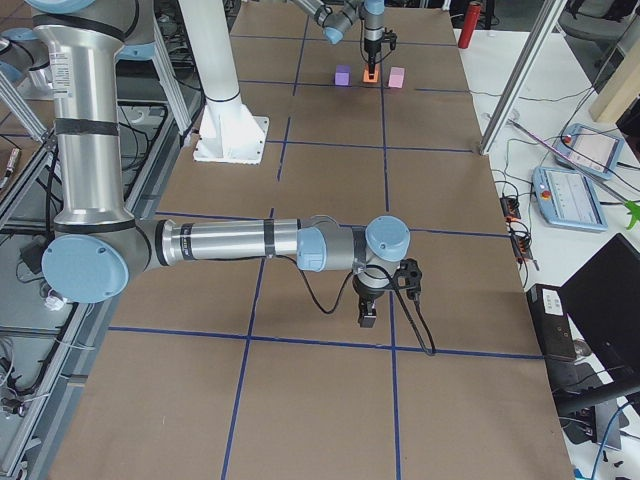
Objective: Arrange blocks in a line
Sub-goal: 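Carry the orange cube into the gap between the pink and purple cubes, then open the left gripper and lift it away from the cubes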
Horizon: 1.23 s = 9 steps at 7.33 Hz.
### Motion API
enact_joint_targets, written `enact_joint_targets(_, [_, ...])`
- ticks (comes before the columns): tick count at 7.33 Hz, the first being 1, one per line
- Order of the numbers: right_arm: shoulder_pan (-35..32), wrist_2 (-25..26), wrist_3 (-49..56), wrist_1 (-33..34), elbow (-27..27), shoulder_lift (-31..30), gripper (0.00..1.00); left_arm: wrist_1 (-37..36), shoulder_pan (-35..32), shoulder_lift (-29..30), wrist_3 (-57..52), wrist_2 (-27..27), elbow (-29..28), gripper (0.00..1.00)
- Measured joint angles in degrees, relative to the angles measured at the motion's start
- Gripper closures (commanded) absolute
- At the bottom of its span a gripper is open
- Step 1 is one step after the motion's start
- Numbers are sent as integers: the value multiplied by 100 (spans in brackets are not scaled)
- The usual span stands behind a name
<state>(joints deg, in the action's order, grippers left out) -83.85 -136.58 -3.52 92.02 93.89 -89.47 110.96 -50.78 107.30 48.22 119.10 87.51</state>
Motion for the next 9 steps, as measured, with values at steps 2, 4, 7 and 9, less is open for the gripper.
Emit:
enact_joint_targets(2, [0, 0, 0, 0, 3, 0, 0, -3, 1, -11, -17, 8, -24, 1])
enact_joint_targets(4, [0, 0, 0, 0, -1, 0, 0, -37, -283, 0, -102, 106, 52, 1])
enact_joint_targets(7, [0, 0, 0, 0, -2, 0, 0, -790, -1593, -57, -1761, 495, 447, 0])
enact_joint_targets(9, [0, 0, 0, 0, 0, 0, 0, -1276, -2478, -621, -3632, 655, 557, 0])
